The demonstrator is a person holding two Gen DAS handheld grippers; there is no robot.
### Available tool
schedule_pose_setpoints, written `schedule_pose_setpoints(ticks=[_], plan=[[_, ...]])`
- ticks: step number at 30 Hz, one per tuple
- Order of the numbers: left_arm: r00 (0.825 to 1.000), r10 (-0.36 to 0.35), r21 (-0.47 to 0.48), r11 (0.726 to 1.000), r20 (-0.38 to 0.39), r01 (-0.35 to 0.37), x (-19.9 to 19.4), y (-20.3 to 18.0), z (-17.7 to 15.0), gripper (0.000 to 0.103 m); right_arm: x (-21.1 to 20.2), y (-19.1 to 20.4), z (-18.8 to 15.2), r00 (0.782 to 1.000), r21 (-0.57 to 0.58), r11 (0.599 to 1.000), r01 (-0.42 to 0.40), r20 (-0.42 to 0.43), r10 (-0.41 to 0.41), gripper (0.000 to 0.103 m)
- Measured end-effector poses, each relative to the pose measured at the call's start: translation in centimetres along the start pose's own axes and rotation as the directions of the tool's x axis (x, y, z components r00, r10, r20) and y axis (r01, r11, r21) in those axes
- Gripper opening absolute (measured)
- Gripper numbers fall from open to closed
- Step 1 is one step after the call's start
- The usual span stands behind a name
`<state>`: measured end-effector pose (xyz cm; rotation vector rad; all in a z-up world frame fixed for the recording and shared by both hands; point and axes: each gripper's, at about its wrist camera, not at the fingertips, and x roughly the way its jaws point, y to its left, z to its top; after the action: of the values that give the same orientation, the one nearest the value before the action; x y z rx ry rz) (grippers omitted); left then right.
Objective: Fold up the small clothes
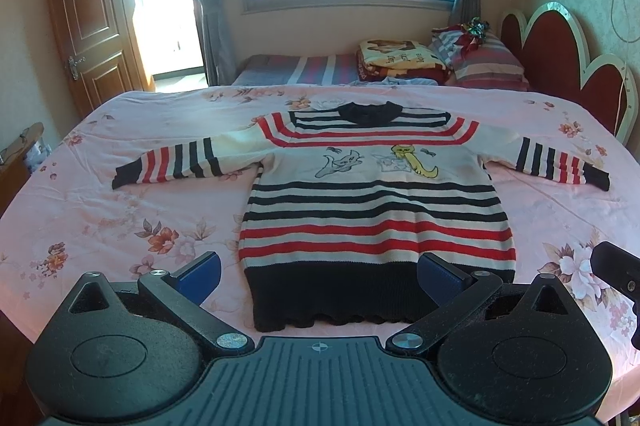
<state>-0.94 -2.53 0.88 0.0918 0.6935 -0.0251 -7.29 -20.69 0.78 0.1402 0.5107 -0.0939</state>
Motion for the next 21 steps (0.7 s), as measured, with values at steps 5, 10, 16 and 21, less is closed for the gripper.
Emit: schedule_pose_setpoints(ticks=[5,10,16,21], plan=[[1.000,0.002,-0.001,1.000,-0.003,-0.002,0.2,0.0,0.1,0.103,0.4,0.1,0.0,1.000,-0.003,1.000,-0.001,-0.007,0.001,0.102],[1.000,0.001,0.000,1.000,-0.006,-0.001,0.7,0.2,0.1,0.103,0.7,-0.1,0.1,1.000,-0.003,1.000,-0.003,-0.015,0.003,0.102],[1.000,-0.007,0.001,1.000,-0.023,0.007,2.6,0.8,0.7,0.103,2.0,-0.3,0.1,0.999,0.013,1.000,0.017,-0.030,-0.016,0.102],[0.999,-0.023,0.006,1.000,-0.036,0.023,5.2,1.4,1.8,0.103,3.5,-0.3,0.3,0.999,0.055,0.998,0.023,-0.041,-0.021,0.102]])
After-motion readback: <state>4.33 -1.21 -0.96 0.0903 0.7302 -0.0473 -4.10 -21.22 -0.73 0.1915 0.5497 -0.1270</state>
